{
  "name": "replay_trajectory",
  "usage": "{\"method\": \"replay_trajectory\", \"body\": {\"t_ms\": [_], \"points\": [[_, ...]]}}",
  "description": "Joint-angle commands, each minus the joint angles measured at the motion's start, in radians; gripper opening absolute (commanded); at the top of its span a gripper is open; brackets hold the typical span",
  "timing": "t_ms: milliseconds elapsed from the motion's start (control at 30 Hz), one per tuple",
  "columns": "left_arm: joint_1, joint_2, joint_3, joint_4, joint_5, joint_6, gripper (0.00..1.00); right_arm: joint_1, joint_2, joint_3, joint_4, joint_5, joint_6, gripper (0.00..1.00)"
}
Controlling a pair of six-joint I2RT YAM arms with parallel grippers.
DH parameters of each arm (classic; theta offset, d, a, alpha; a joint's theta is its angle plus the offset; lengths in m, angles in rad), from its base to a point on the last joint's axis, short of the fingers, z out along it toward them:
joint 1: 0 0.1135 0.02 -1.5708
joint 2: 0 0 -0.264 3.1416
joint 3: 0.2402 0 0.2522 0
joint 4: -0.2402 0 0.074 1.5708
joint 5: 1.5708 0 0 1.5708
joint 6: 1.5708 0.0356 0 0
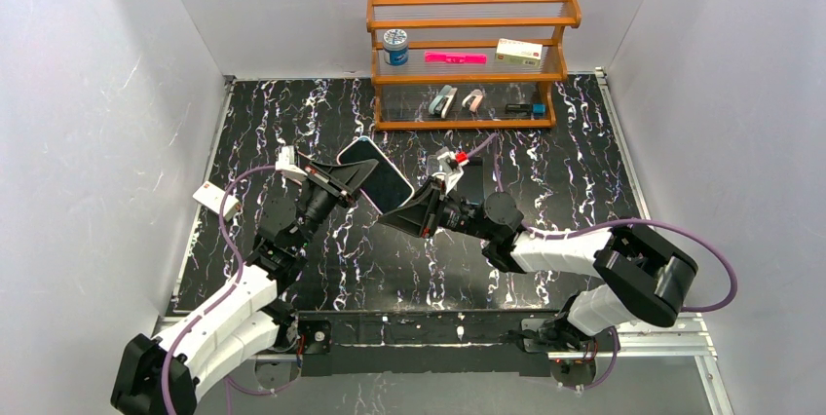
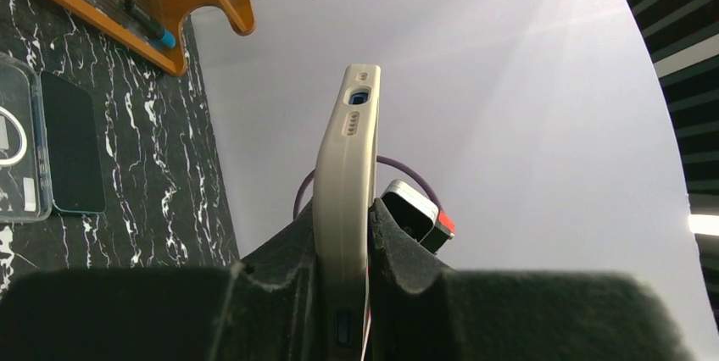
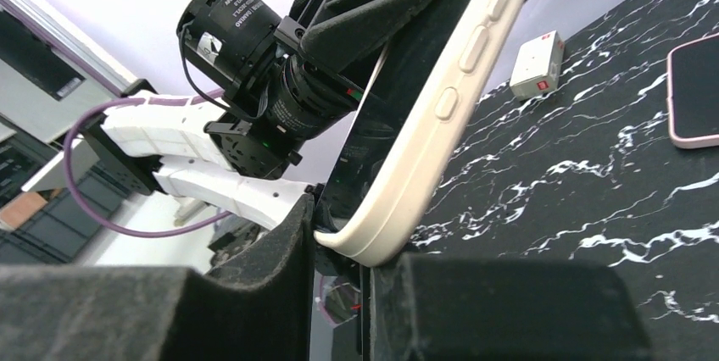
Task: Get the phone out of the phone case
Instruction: Remove the phone case from the phone.
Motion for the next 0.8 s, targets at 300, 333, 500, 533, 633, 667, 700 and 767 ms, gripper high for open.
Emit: {"method": "replay_trajectory", "body": {"t_ms": [300, 333, 500, 533, 633, 667, 700, 767], "points": [[0.000, 0.035, 0.071, -0.148, -0.014, -0.056, 0.00, -0.006, -0.038, 0.035, -0.162, -0.038, -0.487, 0.25], [0.000, 0.039, 0.076, -0.153, -0.008, -0.056, 0.00, -0.008, -0.042, 0.039, -0.178, -0.035, -0.504, 0.25], [0.000, 0.054, 0.102, -0.184, 0.024, -0.049, 0.00, -0.007, -0.055, 0.067, -0.270, -0.023, -0.591, 0.21], [0.000, 0.055, 0.105, -0.189, 0.026, -0.047, 0.00, -0.007, -0.056, 0.074, -0.289, -0.025, -0.611, 0.20], [0.000, 0.057, 0.115, -0.209, 0.035, -0.039, 0.00, -0.008, -0.058, 0.094, -0.338, -0.035, -0.665, 0.20], [0.000, 0.061, 0.118, -0.212, 0.039, -0.037, 0.00, -0.008, -0.058, 0.101, -0.353, -0.042, -0.681, 0.20], [0.000, 0.064, 0.121, -0.212, 0.042, -0.036, 0.00, -0.007, -0.058, 0.107, -0.367, -0.048, -0.693, 0.20], [0.000, 0.072, 0.128, -0.214, 0.048, -0.033, 0.00, -0.009, -0.058, 0.114, -0.385, -0.056, -0.712, 0.22]]}}
